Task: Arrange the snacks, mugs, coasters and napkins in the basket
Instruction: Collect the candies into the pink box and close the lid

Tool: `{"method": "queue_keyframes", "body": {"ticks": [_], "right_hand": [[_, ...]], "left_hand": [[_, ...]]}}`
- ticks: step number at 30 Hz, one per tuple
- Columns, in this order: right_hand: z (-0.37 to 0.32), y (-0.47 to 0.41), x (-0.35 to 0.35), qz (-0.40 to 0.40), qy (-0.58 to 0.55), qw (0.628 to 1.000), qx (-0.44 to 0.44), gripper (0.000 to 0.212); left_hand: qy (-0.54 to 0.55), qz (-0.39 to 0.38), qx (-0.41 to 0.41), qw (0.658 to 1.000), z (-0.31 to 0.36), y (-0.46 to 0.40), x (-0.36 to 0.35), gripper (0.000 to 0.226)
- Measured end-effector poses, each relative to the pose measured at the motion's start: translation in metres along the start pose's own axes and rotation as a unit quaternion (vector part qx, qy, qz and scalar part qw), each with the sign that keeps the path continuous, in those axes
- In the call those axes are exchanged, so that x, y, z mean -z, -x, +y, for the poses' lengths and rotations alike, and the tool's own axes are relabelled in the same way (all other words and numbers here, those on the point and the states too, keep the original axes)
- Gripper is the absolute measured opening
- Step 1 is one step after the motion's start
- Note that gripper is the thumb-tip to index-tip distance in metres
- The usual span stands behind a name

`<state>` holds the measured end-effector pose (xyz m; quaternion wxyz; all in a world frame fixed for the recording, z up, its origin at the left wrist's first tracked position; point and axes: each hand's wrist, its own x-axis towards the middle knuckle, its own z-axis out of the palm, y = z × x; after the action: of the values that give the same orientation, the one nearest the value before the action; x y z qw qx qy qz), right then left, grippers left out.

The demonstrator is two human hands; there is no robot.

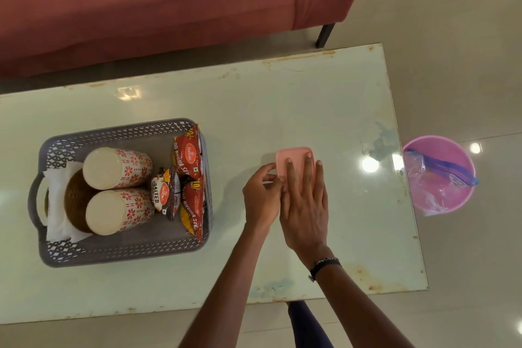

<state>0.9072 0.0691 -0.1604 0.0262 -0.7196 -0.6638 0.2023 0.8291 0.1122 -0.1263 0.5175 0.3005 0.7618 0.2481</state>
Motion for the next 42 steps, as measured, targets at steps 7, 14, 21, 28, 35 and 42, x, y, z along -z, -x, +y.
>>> {"method": "queue_keyframes", "body": {"ticks": [7,14,21,28,35,42], "right_hand": [[0.004,0.002,-0.005,-0.010,0.024,1.000,0.006,0.055],[0.001,0.003,-0.002,-0.012,0.011,1.000,0.003,0.054],[0.002,0.002,-0.001,-0.026,0.016,0.999,0.010,0.055],[0.004,0.000,0.001,-0.031,0.017,0.999,0.016,0.054],[0.005,0.000,-0.002,-0.017,0.010,1.000,0.023,0.055],[0.004,0.001,-0.002,-0.005,-0.002,1.000,0.022,0.054]], "left_hand": [[-0.010,-0.008,0.002,1.000,-0.001,-0.003,0.003,0.034],[-0.064,-0.003,-0.035,0.997,0.000,-0.004,0.001,0.035],[-0.130,-0.006,-0.072,0.989,0.004,-0.006,-0.001,0.058],[-0.314,-0.077,-0.132,0.937,0.017,-0.012,0.003,0.057],[-0.256,-0.020,-0.118,0.959,0.026,-0.039,0.001,0.029],[-0.115,-0.054,-0.033,0.991,0.025,-0.054,0.004,0.017]]}}
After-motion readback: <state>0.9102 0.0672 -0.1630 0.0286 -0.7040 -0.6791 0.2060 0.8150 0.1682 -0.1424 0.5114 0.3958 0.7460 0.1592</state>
